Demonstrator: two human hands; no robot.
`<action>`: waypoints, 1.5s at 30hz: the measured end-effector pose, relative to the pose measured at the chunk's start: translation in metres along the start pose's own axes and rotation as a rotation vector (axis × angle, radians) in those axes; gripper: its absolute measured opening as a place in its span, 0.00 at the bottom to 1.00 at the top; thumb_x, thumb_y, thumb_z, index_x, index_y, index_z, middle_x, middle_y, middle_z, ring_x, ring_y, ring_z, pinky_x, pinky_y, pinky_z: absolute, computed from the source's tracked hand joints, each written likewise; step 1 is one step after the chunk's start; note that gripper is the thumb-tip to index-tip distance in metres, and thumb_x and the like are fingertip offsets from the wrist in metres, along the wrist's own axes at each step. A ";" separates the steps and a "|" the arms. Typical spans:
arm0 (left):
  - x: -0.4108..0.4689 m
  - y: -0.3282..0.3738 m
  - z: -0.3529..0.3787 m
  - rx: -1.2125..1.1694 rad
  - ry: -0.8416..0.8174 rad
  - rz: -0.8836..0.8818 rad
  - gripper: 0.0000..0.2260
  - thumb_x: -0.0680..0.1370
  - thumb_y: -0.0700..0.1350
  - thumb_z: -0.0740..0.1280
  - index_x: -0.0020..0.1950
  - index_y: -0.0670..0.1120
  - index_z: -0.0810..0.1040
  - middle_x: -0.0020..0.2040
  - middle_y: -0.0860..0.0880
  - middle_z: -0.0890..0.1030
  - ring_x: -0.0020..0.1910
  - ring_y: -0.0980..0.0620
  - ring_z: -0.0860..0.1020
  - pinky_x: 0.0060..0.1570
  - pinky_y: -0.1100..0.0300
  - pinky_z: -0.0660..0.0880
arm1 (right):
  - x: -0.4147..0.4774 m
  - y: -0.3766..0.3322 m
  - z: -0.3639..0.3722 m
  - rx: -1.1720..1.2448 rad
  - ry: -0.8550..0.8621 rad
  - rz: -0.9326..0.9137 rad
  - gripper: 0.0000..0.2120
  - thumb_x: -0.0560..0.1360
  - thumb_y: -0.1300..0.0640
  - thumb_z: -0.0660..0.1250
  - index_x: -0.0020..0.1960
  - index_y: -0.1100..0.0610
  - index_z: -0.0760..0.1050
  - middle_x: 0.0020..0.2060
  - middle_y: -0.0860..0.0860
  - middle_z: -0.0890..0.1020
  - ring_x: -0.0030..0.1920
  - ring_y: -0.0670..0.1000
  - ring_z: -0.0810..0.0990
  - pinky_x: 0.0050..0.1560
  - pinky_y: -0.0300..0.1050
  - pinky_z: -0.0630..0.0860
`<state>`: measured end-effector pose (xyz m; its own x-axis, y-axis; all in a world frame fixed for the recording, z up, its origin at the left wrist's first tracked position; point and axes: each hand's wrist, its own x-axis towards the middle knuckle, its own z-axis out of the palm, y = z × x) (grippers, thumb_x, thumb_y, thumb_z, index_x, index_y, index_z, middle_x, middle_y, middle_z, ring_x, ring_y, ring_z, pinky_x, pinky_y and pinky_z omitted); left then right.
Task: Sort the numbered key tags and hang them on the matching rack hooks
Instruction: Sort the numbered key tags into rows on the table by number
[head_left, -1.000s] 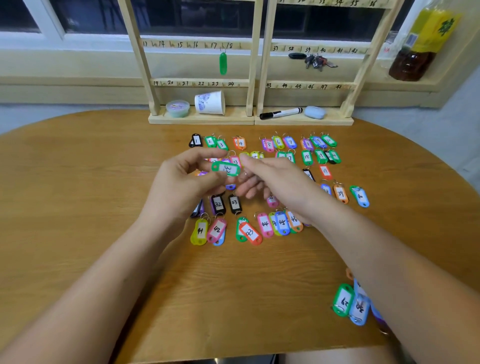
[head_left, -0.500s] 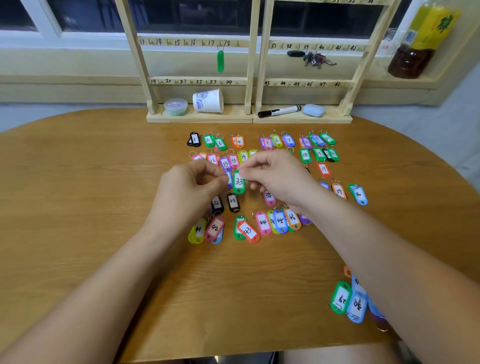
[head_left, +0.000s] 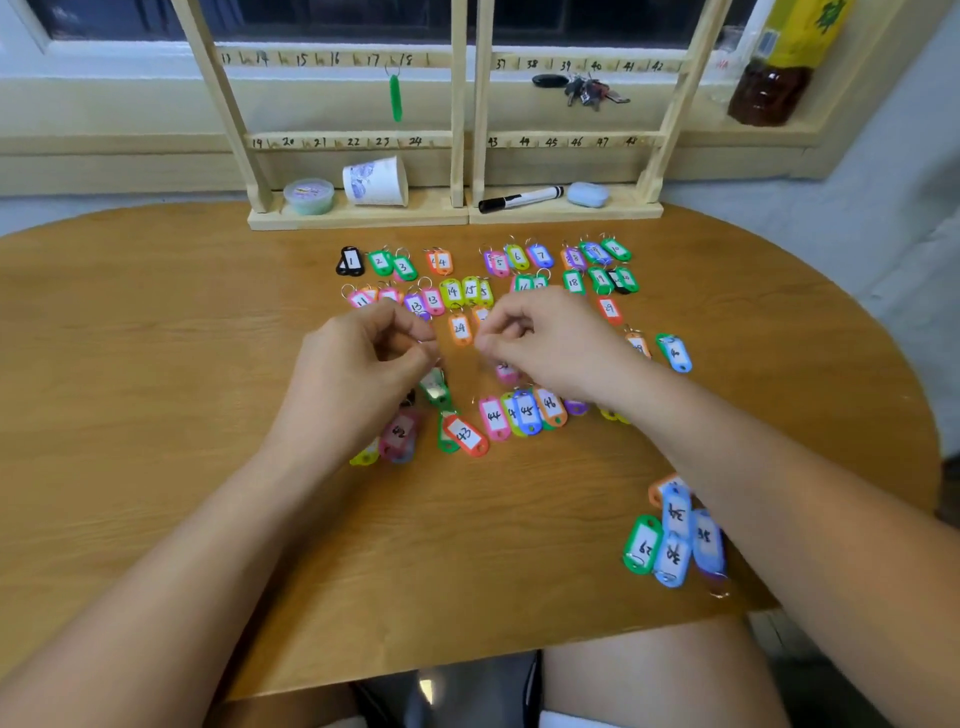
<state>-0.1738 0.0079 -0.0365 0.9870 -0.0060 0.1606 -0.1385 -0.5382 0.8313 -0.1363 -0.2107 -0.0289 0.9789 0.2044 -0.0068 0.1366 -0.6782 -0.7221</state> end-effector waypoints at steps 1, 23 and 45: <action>-0.005 0.004 0.005 0.010 -0.018 0.018 0.04 0.79 0.43 0.75 0.46 0.52 0.83 0.38 0.55 0.86 0.32 0.57 0.81 0.33 0.67 0.75 | -0.011 0.005 -0.010 0.008 0.009 -0.006 0.05 0.79 0.55 0.74 0.44 0.50 0.84 0.35 0.50 0.85 0.35 0.46 0.81 0.41 0.49 0.80; -0.110 0.055 0.106 0.189 -0.431 0.379 0.09 0.77 0.56 0.75 0.53 0.57 0.81 0.47 0.59 0.76 0.44 0.59 0.77 0.43 0.66 0.71 | -0.224 0.078 -0.051 -0.309 0.002 -0.106 0.11 0.76 0.49 0.77 0.57 0.41 0.84 0.50 0.37 0.73 0.58 0.43 0.72 0.59 0.41 0.69; -0.078 0.047 0.054 0.314 -0.583 0.185 0.06 0.77 0.47 0.77 0.45 0.56 0.82 0.45 0.59 0.83 0.47 0.60 0.80 0.46 0.64 0.76 | -0.182 0.050 -0.047 -0.417 -0.122 -0.276 0.07 0.77 0.46 0.75 0.47 0.42 0.77 0.52 0.38 0.73 0.58 0.42 0.69 0.61 0.50 0.65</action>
<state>-0.2533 -0.0624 -0.0386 0.8439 -0.5269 -0.1005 -0.3661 -0.7027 0.6100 -0.3004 -0.3145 -0.0312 0.8763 0.4795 0.0463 0.4608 -0.8063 -0.3708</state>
